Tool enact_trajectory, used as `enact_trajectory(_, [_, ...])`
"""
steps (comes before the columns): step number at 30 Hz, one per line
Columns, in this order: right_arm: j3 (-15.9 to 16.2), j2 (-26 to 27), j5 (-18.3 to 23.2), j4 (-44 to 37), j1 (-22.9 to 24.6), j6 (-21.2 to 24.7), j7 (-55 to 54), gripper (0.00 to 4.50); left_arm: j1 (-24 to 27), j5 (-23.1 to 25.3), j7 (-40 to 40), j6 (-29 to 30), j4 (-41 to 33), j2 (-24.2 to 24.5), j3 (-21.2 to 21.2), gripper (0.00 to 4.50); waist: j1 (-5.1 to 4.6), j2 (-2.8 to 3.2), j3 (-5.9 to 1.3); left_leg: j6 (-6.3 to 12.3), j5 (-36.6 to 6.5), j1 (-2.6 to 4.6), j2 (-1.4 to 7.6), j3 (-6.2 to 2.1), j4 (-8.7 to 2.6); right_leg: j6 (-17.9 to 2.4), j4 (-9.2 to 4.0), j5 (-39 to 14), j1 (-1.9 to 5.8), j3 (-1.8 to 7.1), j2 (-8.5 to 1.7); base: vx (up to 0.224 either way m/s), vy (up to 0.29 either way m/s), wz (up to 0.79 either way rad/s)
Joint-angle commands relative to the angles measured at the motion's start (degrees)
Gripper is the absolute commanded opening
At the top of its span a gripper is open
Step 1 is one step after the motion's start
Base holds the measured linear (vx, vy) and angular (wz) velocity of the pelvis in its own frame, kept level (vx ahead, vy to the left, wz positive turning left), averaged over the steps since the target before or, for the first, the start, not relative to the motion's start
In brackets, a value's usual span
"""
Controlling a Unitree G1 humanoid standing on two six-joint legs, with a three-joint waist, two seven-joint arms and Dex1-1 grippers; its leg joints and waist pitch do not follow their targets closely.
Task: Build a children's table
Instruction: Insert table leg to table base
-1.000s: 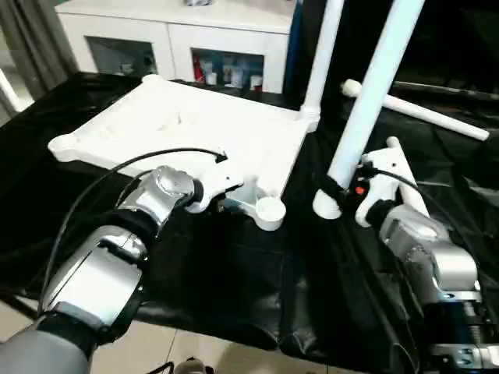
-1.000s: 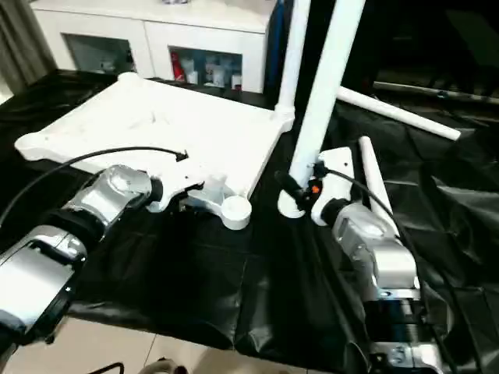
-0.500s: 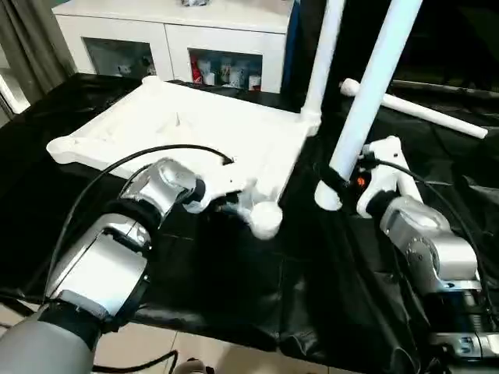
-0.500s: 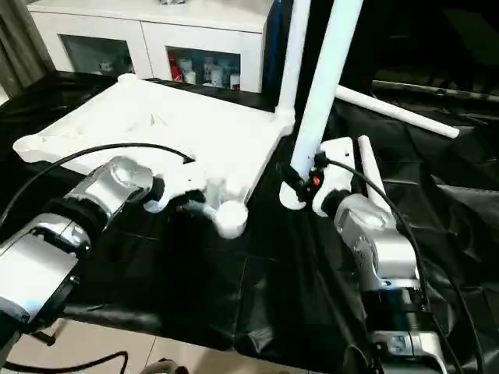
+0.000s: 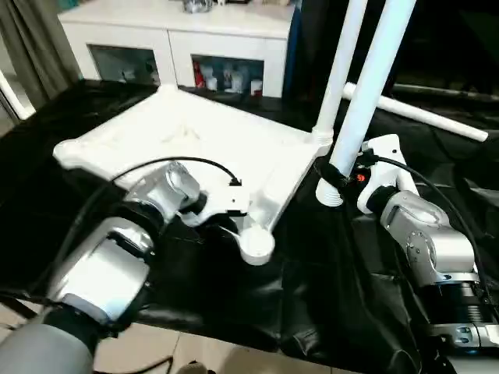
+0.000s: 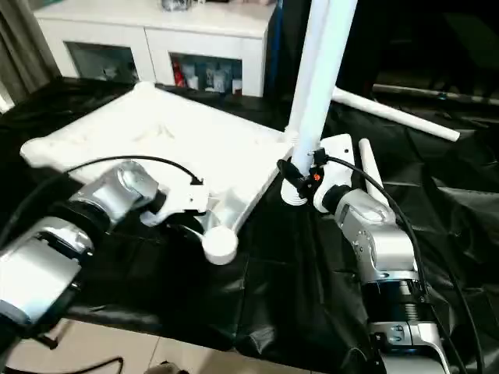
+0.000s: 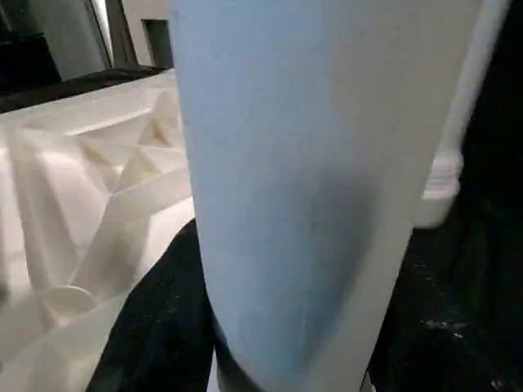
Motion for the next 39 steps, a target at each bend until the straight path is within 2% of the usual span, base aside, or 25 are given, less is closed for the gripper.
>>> enact_trajectory(1, [-0.13,-0.12,0.33,-0.31,-0.47,-1.1,0.35,1.92,1.02,-5.34,2.74,7.04,-0.25,-1.07,5.36,0.86,0.16,-0.39,-4.36,0.6,-13.31,0.76,1.75,-0.86,-3.97,-13.88,-4.53,-13.19,2.92,2.47,-5.02,0.0,0.0,0.0])
enact_trajectory(2, [-0.26,-0.04,0.44,-0.39,-0.38,-1.02,0.38,1.92,1.04,-6.04,2.97,8.19,-0.52,-1.39,6.11,0.82,0.05,-0.41,-4.45,1.18,-12.0,0.55,1.67,-0.8,-3.83,-14.67,-4.23,-10.9,3.0,2.41,-5.01,0.0,0.0,0.0])
enact_trajectory(4, [-0.66,0.23,0.95,-0.9,0.11,-0.59,0.61,1.92,1.25,-8.41,4.92,13.02,-1.7,-2.67,8.61,0.79,-0.1,-0.59,-4.54,2.15,-10.71,0.34,1.51,-0.7,-3.65,-14.86,-4.2,-9.43,3.12,2.39,-4.99,0.0,0.0,0.0])
enact_trajectory(7, [-0.82,0.44,1.35,-1.23,0.54,0.02,0.71,1.92,2.26,-8.1,7.76,14.32,-3.42,-3.13,8.92,0.52,-0.28,-0.83,-4.46,3.4,-9.28,0.1,1.37,-0.67,-3.6,-14.55,-4.43,-8.94,3.16,2.27,-4.8,0.0,0.0,0.0])
enact_trajectory(8, [-0.93,0.63,1.69,-1.38,0.69,0.53,0.72,1.92,3.2,-7.41,8.93,13.53,-4.72,-3.09,8.59,0.48,-0.26,-0.65,-4.4,3.61,-9.37,0.19,1.43,-0.71,-3.65,-14.25,-4.61,-9.83,3.1,2.26,-4.78,0.0,0.0,0.0])
enact_trajectory(9, [-0.92,0.96,1.97,-1.49,0.81,0.92,0.71,1.92,4.97,-6.61,10.67,10.24,-6.97,-2.94,8.31,0.48,-0.28,-0.85,-4.42,3.67,-9.37,0.14,1.51,-0.75,-3.7,-14.07,-4.68,-10.09,3.21,2.27,-4.82,0.0,0.0,0.0])
enact_trajectory(11, [-0.83,1.38,2.2,-1.62,0.95,1.1,0.73,1.92,7.46,-5.35,12.75,6.23,-10.39,-2.61,7.8,0.33,-0.41,-0.56,-4.45,3.59,-10.04,0.3,1.82,-0.81,-3.89,-13.78,-4.73,-10.58,2.96,2.27,-4.72,0.0,0.0,0.0])
enact_trajectory(12, [-0.66,1.69,2.13,-1.64,1.02,1.0,0.59,1.92,8.95,-4.01,14.2,3.26,-12.08,-2.05,6.91,0.27,-0.5,-0.61,-4.38,3.52,-10.3,0.26,1.9,-0.86,-3.98,-13.63,-4.76,-10.81,2.97,2.28,-4.73,0.0,0.0,0.0])
enact_trajectory(15, [-0.49,2.25,1.77,-1.53,1.12,0.76,-0.06,1.92,11.65,-2.29,16.69,-0.96,-15.72,-1.13,5.68,0.12,-0.69,-0.37,-4.25,2.44,-12.31,0.49,2.11,-0.96,-4.31,-12.47,-4.91,-13.12,2.66,2.34,-4.77,0.0,0.0,0.0])
enact_trajectory(16, [-0.41,2.47,1.49,-1.45,1.23,0.59,-0.46,1.92,13.14,-3.15,16.9,-3.48,-17.98,-1.27,6.38,0.06,-0.74,-0.62,-4.22,2.09,-12.56,0.48,2.12,-0.95,-4.37,-12.2,-4.88,-13.62,2.65,2.38,-4.79,0.0,0.0,0.0])
enact_trajectory(17, [-0.31,2.6,1.4,-1.53,1.36,0.51,-0.54,1.92,13.79,-3.65,16.87,-3.3,-19.12,-1.37,6.72,0.02,-0.89,-0.93,-4.2,1.97,-12.39,0.45,2.02,-0.76,-4.36,-11.86,-5.01,-13.98,2.54,2.46,-4.73,0.0,0.0,0.0])
enact_trajectory(19, [-0.17,2.68,1.33,-1.69,1.55,0.41,-0.49,1.92,14.37,-3.98,16.89,-2.76,-20.16,-1.42,6.91,0.0,-0.83,-0.75,-4.14,1.91,-12.13,0.49,1.97,-0.72,-4.33,-11.59,-4.95,-14.52,2.38,2.52,-4.76,0.0,0.0,0.0])
enact_trajectory(20, [0.21,2.72,1.27,-2.3,1.95,0.29,-0.24,1.92,15.29,-4.56,16.56,-0.7,-21.97,-1.44,7.2,0.49,-0.82,-1.25,-4.14,1.92,-11.87,0.39,1.97,-0.68,-4.34,-11.27,-4.95,-14.89,2.5,2.58,-4.88,0.0,0.0,0.0])
enact_trajectory(21, [0.21,2.72,1.27,-2.3,1.95,0.29,-0.24,1.92,15.29,-4.56,16.56,-0.7,-21.97,-1.44,7.2,0.61,-0.72,-1.06,-4.13,1.89,-11.68,0.42,2.09,-0.75,-4.38,-11.3,-4.83,-14.94,2.46,2.61,-4.99,0.0,0.0,0.0])
enact_trajectory(22, [0.5,2.64,1.46,-2.91,2.31,0.54,0.04,1.92,16.42,-6.79,14.63,3.06,-24.67,-1.5,8.49,0.61,-0.78,-0.99,-4.13,1.93,-11.39,0.39,2.08,-0.7,-4.35,-11.17,-4.82,-15.06,2.38,2.62,-4.97,0.0,0.0,0.0])
enact_trajectory(23, [0.5,2.64,1.46,-2.91,2.31,0.54,0.04,1.92,16.42,-6.79,14.63,3.06,-24.67,-1.5,8.49,0.61,-0.83,-1.24,-4.14,2.12,-10.66,0.27,1.98,-0.61,-4.28,-11.54,-4.67,-14.43,2.42,2.59,-4.94,0.0,0.0,0.0])
enact_trajectory(25, [0.52,2.6,1.47,-2.92,2.32,0.62,0.14,1.92,16.67,-7.02,14.16,3.4,-25.28,-1.29,8.64,0.95,-0.75,-1.04,-4.28,2.32,-10.19,0.3,1.97,-0.58,-4.2,-11.48,-4.7,-13.78,2.25,2.64,-4.82,0.0,0.0,0.0])
enact_trajectory(29, [1.08,2.24,1.42,-3.07,2.39,0.41,1.47,1.92,15.67,-6.73,14.81,2.22,-24.33,0.32,9.46,1.06,-0.75,-1.07,-4.17,2.3,-10.51,0.27,1.96,-0.63,-4.3,-10.94,-4.71,-13.33,2.12,2.64,-4.7,0.0,0.0,0.0])
enact_trajectory(39, [1.31,1.57,1.43,-3.75,2.79,0.57,2.27,1.92,14.39,-6.52,9.75,2.78,-24.02,3.52,8.52,1.06,-0.87,-0.78,-4.12,1.51,-11.03,0.27,1.98,-0.61,-4.39,-10.85,-4.75,-13.29,2.0,2.76,-4.75,0.0,0.0,0.0])
